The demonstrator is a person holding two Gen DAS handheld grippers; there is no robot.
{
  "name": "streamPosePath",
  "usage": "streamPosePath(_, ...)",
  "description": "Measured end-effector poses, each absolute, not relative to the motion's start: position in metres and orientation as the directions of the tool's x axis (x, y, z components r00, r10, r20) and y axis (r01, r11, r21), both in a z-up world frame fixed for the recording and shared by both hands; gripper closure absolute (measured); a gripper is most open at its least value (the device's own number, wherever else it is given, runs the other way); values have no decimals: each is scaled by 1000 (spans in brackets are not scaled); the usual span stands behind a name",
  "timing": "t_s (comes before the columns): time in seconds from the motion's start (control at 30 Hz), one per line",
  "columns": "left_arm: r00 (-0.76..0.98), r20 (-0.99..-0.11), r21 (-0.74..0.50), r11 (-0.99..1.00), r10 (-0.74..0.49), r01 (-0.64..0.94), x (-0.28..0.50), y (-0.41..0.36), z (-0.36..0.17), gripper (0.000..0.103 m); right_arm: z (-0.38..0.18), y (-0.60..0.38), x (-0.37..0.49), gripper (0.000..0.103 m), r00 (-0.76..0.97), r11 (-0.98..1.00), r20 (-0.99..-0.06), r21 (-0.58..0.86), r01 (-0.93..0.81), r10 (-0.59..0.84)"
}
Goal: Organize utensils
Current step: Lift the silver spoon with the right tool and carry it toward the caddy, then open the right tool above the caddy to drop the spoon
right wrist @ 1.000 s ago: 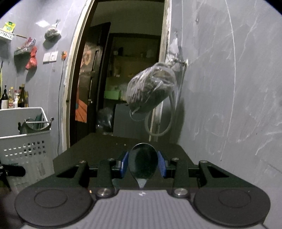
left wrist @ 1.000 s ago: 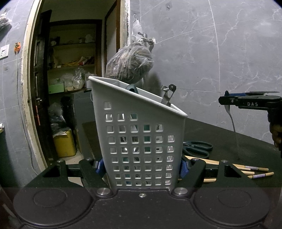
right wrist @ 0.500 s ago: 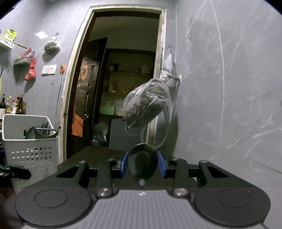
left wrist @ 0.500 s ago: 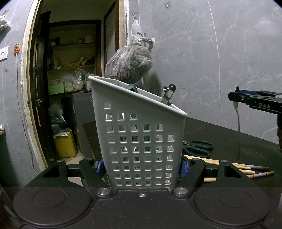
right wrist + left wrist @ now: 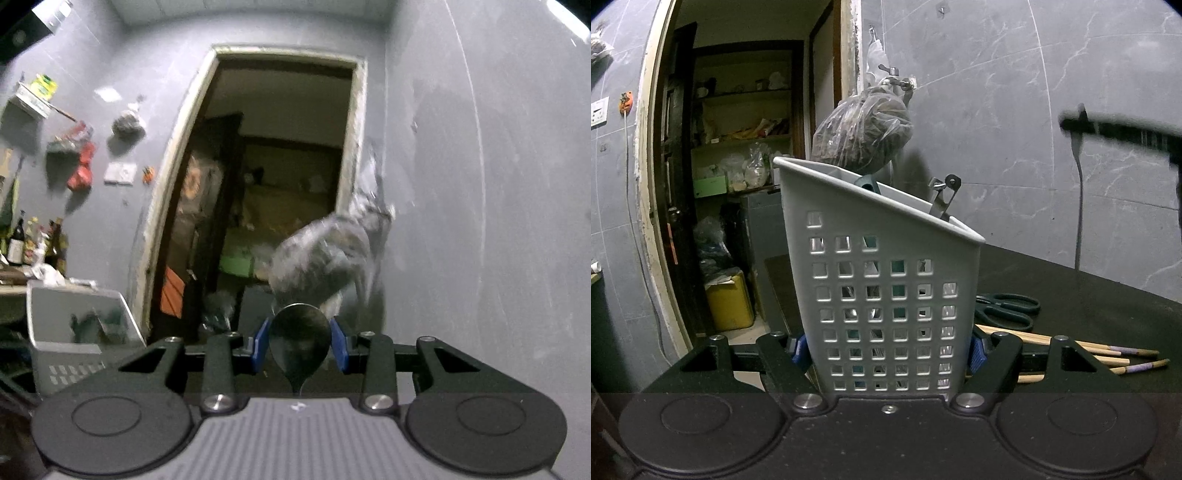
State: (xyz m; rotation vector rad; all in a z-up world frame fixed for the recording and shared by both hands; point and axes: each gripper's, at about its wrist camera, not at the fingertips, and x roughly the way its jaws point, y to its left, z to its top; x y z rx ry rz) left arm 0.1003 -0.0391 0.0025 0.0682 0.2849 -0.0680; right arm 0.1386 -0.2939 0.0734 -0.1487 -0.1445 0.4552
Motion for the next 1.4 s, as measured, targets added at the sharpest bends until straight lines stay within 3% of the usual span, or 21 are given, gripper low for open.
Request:
streamPosePath(0.3,958,-281,56,995,-60,79,102,-39,3,26,137,-253,115,63,722,783,305,-197,-590,621)
streamPosePath(0.53,958,-280,55,995,-61,80,101,-38,1,27,159,-212,115,62,570,656,370,-165,-737,734)
streamPosePath(0.9,958,-279,54,996,-59,77,100,-39,1,27,134,-188,152,62,561,581,280,13,-814,779)
streamPosePath(1.3,959,-278,59,995,-56,75,99,-39,1,27,106,-189,155,62,583,584,167,48,-810,795)
streamPosePath(1.33,959,-278,58,996,-55,74,99,-40,1,27,105,-189,155,58,582,583,162,45,-811,797)
streamPosePath(1.37,959,-279,56,996,-53,72,99,-40,1,27,105,-189,153,45,579,581,151,39,-813,801)
streamPosePath(1.4,959,-279,54,996,-54,72,99,-40,1,27,104,-188,152,39,578,579,145,36,-814,803)
